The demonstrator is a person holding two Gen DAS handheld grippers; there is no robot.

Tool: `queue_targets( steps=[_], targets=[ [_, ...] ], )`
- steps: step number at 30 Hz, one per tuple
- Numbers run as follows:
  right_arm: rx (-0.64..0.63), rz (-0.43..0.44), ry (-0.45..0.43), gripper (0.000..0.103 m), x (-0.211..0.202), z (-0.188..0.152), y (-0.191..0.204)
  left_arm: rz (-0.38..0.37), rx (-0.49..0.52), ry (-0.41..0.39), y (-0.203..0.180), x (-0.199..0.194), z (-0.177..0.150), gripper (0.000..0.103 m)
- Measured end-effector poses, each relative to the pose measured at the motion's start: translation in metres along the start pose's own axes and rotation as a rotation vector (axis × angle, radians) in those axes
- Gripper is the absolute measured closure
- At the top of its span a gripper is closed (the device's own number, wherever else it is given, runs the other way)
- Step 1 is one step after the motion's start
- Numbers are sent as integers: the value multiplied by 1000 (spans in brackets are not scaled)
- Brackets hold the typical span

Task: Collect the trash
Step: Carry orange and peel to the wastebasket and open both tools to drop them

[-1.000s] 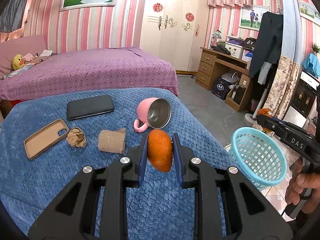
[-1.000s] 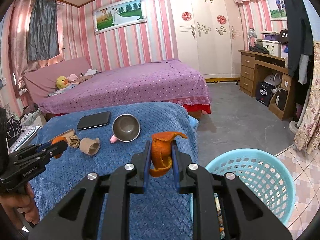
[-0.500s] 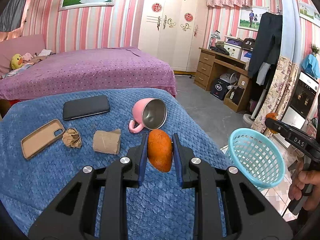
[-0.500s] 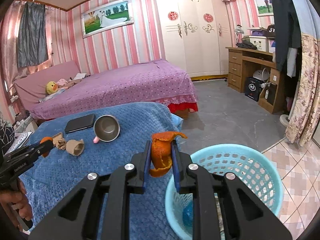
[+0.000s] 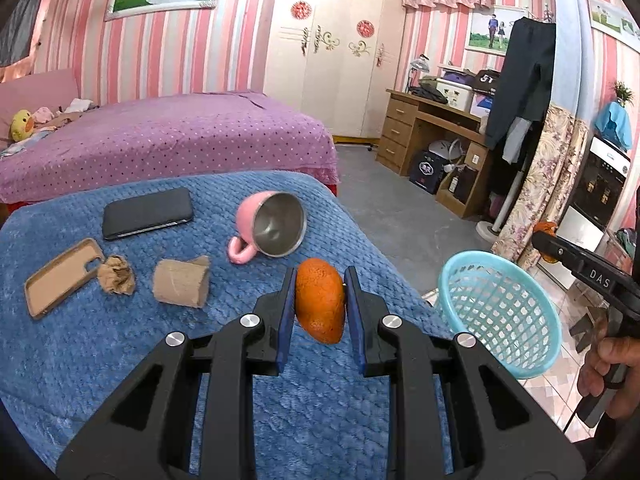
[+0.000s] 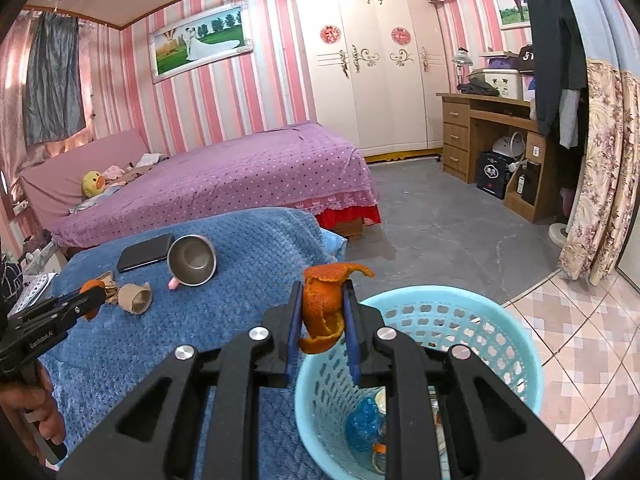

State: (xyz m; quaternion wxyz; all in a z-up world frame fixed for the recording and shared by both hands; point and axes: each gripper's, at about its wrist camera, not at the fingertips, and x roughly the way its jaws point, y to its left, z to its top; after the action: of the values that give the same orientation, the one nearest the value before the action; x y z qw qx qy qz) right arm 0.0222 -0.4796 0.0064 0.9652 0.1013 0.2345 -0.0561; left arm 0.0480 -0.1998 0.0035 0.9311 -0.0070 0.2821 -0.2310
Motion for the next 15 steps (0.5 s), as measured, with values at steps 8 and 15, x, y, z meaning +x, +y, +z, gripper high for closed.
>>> queue_targets(
  steps=[8,15],
  targets=[
    [19,-21,7,84,-1,-1,-19,-34,-2,-17,-18,3,6,80],
    [35,-26,3,84,-2,-1,-29,-79,20,-9,-40,12,10,80]
  ],
)
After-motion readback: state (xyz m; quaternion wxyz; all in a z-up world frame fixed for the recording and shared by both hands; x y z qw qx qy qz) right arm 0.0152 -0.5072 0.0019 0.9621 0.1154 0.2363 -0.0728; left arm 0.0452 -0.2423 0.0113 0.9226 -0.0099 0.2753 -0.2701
